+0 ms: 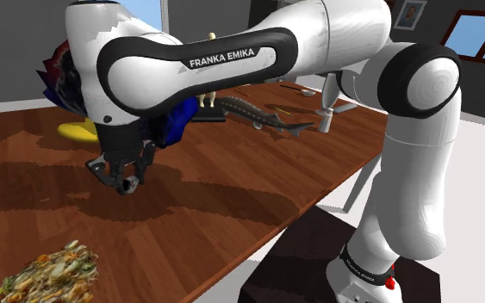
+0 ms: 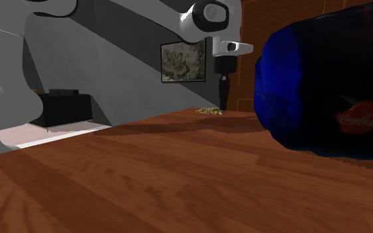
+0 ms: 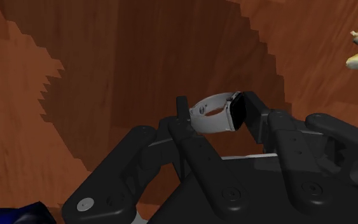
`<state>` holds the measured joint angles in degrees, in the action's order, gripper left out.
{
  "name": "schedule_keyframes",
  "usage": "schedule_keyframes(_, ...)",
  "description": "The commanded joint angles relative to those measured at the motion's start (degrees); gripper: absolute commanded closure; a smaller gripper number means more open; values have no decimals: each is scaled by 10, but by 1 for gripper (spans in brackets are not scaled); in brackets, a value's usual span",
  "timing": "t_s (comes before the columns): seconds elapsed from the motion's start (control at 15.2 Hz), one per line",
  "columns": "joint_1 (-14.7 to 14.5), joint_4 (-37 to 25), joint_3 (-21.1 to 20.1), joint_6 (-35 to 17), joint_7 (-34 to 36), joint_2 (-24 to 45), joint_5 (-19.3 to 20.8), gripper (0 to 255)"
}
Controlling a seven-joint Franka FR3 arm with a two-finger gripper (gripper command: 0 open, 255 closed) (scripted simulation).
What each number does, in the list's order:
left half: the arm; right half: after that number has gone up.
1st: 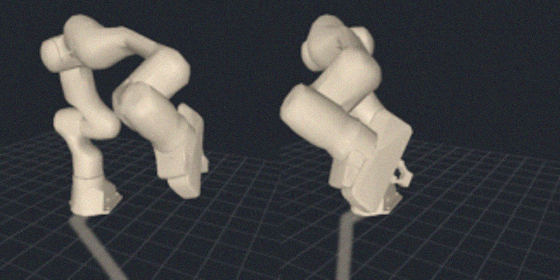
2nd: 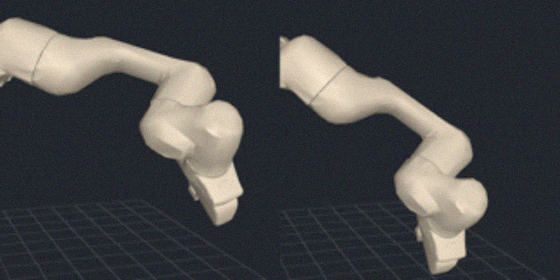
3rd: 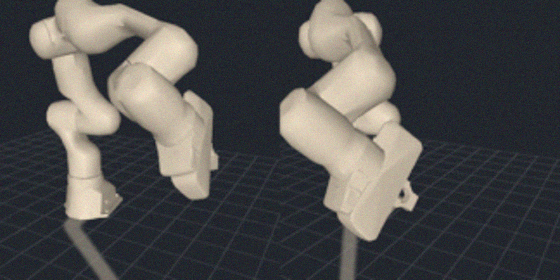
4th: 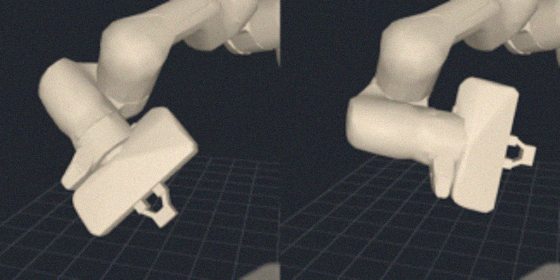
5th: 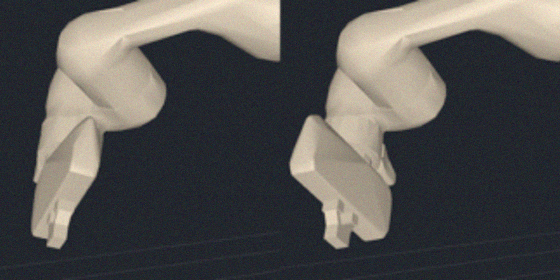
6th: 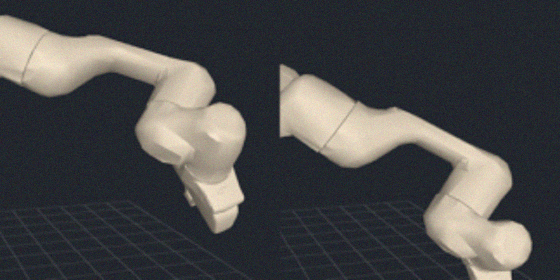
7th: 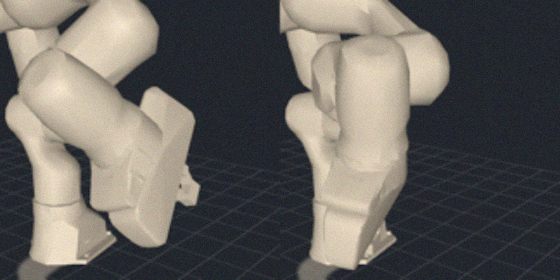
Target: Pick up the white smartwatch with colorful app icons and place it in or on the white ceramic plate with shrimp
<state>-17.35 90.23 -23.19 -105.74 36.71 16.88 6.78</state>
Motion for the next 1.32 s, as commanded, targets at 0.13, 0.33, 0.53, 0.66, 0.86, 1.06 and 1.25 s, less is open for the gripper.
schedule_keyframes(0.13,-1,-28,-1,30,-2,-3,-2,255)
schedule_keyframes(0.33,-2,-51,-1,53,-3,-3,-2,255)
schedule_keyframes(0.53,-4,-76,-2,77,-3,-1,-2,255)
schedule_keyframes(0.66,-6,-94,-2,93,-3,1,-1,255)
schedule_keyframes(0.86,-8,-119,-3,115,-3,4,0,255)
schedule_keyframes(1.06,-41,-154,-14,128,36,29,13,255)
schedule_keyframes(1.25,-78,-199,-22,145,75,61,28,255)
